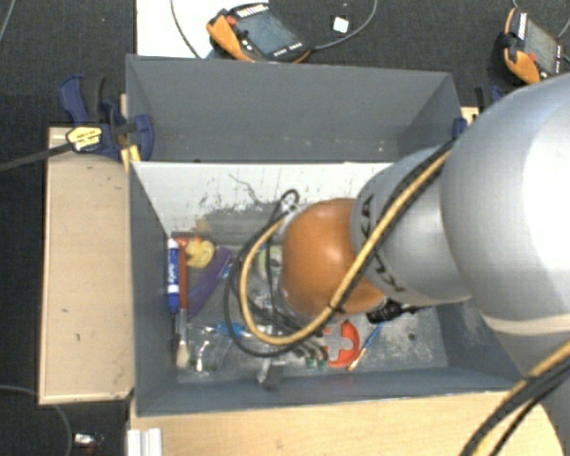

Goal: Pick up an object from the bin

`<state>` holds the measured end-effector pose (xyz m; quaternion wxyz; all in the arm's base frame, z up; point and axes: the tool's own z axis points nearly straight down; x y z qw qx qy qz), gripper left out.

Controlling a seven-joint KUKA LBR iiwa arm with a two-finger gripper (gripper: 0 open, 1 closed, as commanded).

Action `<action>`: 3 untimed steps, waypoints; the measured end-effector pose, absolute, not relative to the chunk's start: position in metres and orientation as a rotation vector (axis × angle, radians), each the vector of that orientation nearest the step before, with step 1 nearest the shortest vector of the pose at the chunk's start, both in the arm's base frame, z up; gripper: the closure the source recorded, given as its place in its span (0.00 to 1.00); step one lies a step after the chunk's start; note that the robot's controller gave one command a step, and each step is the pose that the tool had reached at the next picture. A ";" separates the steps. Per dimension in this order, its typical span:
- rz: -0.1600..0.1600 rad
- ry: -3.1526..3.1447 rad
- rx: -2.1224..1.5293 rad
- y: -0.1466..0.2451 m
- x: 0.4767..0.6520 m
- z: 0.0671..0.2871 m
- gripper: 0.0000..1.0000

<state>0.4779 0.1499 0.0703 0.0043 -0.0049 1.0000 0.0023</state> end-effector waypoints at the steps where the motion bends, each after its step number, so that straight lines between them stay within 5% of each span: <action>1: 0.007 3.090 -0.538 0.201 0.553 0.071 1.00; 3: 0.005 3.098 -0.535 0.200 0.551 0.083 1.00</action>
Offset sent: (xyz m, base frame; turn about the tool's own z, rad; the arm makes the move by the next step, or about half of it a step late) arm 0.0000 0.0000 0.0000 0.0000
